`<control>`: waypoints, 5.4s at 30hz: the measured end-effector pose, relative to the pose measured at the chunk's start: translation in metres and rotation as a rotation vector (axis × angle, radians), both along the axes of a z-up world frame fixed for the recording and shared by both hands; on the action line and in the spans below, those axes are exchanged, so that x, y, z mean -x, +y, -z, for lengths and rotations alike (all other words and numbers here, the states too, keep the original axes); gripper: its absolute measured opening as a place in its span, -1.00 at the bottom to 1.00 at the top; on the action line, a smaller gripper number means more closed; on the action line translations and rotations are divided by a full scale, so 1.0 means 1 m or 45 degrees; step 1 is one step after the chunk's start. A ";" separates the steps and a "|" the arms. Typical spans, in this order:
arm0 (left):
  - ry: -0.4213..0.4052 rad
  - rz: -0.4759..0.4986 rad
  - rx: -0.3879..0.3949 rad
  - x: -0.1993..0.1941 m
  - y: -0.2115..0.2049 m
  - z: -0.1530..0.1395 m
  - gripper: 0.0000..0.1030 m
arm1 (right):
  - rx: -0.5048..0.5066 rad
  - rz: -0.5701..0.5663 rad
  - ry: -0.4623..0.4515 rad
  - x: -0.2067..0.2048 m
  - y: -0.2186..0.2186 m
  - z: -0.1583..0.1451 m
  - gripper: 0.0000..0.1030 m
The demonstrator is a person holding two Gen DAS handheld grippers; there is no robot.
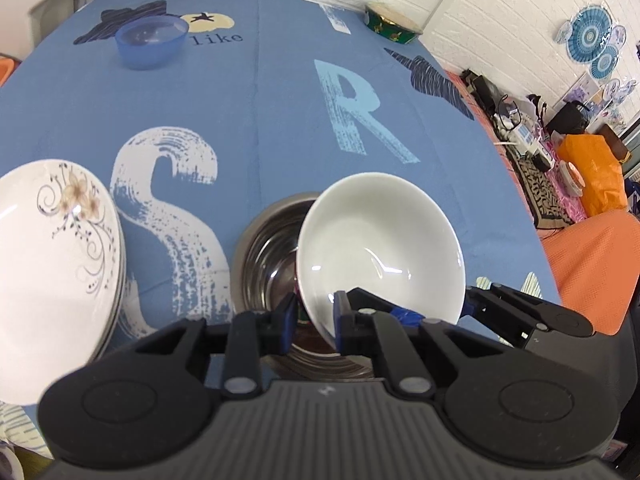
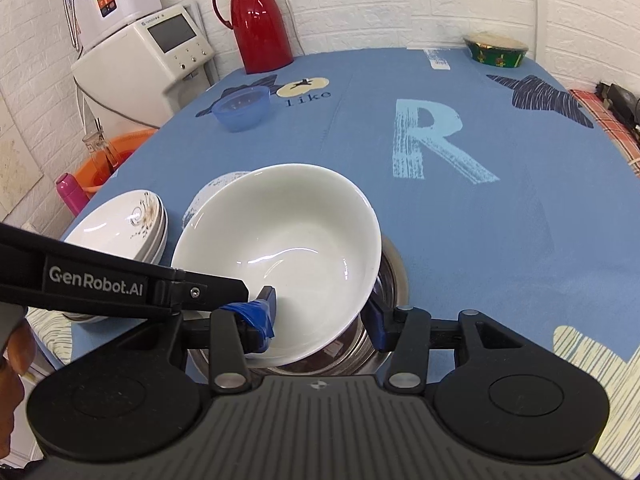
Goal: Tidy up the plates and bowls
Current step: 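Carry the red bowl with the left gripper and lower it into the steel bowl, then open the left gripper and withdraw it from the red bowl, then reach the left gripper to the blue plastic bowl and grasp its rim, then carry the blue bowl with the left gripper into the red bowl and open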
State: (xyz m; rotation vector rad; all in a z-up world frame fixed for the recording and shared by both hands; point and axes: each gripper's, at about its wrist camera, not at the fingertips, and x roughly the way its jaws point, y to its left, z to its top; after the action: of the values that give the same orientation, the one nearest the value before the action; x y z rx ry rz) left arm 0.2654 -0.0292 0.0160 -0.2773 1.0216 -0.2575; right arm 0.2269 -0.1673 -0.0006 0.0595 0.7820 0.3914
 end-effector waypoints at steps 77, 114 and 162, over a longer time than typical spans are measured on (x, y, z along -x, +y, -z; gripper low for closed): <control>-0.077 -0.372 0.033 -0.244 0.246 -0.009 0.01 | -0.120 -0.072 0.156 -0.294 0.159 -0.026 -0.20; -0.036 -0.330 -0.039 -0.274 0.222 0.027 -1.00 | -0.042 -0.201 0.167 -0.298 0.195 -0.013 -0.63; -0.147 0.175 -0.194 -0.004 0.011 -0.013 -0.02 | -0.186 0.251 0.127 0.010 -0.045 -0.012 -0.49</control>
State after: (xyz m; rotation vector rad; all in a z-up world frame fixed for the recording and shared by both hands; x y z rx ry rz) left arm 0.2692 -0.0184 0.0287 -0.0538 0.9418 -0.3145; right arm 0.2171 -0.2124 0.0119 0.2923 0.8367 0.2588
